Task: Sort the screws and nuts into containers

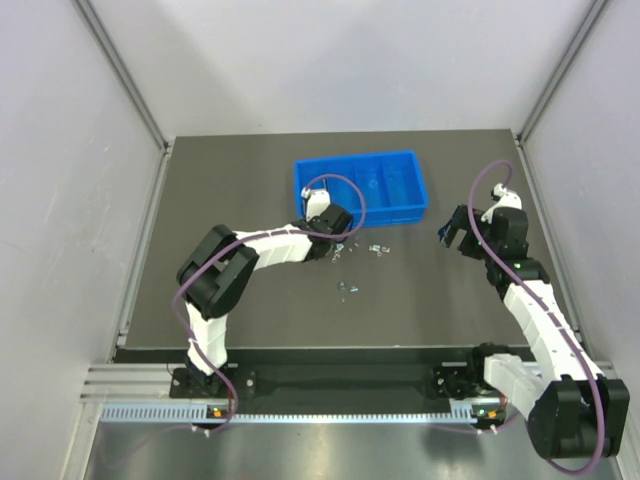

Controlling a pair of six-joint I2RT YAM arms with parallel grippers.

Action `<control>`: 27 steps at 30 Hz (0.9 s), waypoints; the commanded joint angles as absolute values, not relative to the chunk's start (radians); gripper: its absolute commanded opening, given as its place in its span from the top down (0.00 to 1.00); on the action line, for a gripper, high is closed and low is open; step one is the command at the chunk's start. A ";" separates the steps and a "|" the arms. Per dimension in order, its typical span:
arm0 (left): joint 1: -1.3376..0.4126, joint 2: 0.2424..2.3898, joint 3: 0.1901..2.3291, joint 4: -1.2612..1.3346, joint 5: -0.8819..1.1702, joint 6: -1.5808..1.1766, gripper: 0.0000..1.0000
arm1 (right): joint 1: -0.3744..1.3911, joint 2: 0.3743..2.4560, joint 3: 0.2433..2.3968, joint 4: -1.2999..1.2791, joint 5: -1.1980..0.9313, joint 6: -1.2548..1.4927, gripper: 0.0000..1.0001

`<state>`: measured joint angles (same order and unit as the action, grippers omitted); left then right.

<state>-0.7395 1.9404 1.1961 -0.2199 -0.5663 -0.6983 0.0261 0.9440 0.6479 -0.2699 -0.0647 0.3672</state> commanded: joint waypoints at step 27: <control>-0.723 1.962 1.597 -0.113 -0.486 -0.390 0.81 | 0.035 0.936 0.653 -0.232 -0.041 0.368 0.00</control>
<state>-0.7361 1.8782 1.5288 -0.1120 -0.4866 -0.4244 0.0261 0.9440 0.6479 -0.2699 -0.0528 0.3679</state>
